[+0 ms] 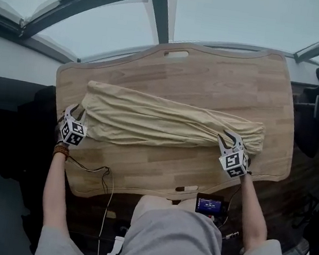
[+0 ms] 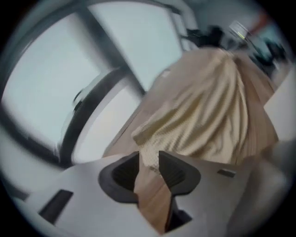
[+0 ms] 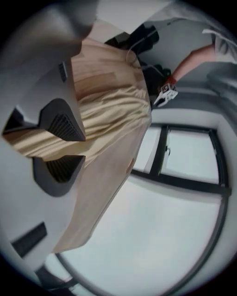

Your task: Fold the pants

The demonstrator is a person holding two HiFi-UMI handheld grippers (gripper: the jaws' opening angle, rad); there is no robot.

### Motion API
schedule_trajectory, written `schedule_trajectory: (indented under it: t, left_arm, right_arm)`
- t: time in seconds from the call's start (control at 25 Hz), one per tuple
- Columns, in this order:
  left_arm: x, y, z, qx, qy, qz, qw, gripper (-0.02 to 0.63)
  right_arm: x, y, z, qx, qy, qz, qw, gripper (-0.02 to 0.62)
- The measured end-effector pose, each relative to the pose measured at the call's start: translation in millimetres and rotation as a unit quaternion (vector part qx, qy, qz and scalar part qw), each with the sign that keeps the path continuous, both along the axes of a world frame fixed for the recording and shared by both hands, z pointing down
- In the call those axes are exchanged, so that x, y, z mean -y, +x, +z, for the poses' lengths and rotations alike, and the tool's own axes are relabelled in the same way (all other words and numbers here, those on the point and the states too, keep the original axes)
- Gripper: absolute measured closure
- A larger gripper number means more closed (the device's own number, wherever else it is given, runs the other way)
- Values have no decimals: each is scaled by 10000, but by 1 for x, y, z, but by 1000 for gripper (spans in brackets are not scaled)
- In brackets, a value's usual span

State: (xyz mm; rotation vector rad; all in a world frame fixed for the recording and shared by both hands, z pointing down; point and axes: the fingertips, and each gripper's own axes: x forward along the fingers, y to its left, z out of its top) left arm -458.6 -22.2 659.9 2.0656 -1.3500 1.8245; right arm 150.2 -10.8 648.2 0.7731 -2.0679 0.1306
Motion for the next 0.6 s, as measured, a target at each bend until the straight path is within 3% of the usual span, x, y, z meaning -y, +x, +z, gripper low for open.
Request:
schedule_trajectory:
  t: [0.04, 0.08, 0.12, 0.16, 0.28, 0.36, 0.48, 0.52, 0.6]
  left_arm:
    - [-3, 10, 4, 658, -146, 1100, 9916, 471]
    - [-8, 20, 11, 1124, -316, 1995, 9729, 471]
    - [-12, 27, 20, 1341, -466, 2573, 9559, 471]
    - [-15, 30, 29, 1378, -576, 2852, 9467, 471]
    - [-18, 36, 54, 1211, -735, 2995, 9435, 471]
    - [-16, 44, 66, 1074, -811, 3056, 9426, 471]
    - [-14, 52, 75, 963, -832, 3112, 9418, 516]
    - [-13, 52, 75, 965, -807, 3107, 9422, 568]
    - [-12, 49, 66, 930, -746, 3105, 9431, 594]
  right_arm:
    - [-6, -43, -4, 118, -46, -490, 9987, 500]
    - [-13, -87, -7, 258, -103, -926, 9953, 500]
    - [-20, -130, -9, 425, -172, -1272, 9908, 503]
    - [-28, -171, -10, 601, -265, -1531, 9860, 508]
    - [-53, -264, 3, 875, -587, -2004, 9740, 506]
    - [-63, -297, 22, 682, -601, -2218, 9709, 506]
    - [-68, -313, 57, 145, -620, -2254, 9722, 506]
    - [-68, -312, 66, -57, -611, -2243, 9726, 508]
    - [-64, -309, 72, -272, -540, -2227, 9730, 586]
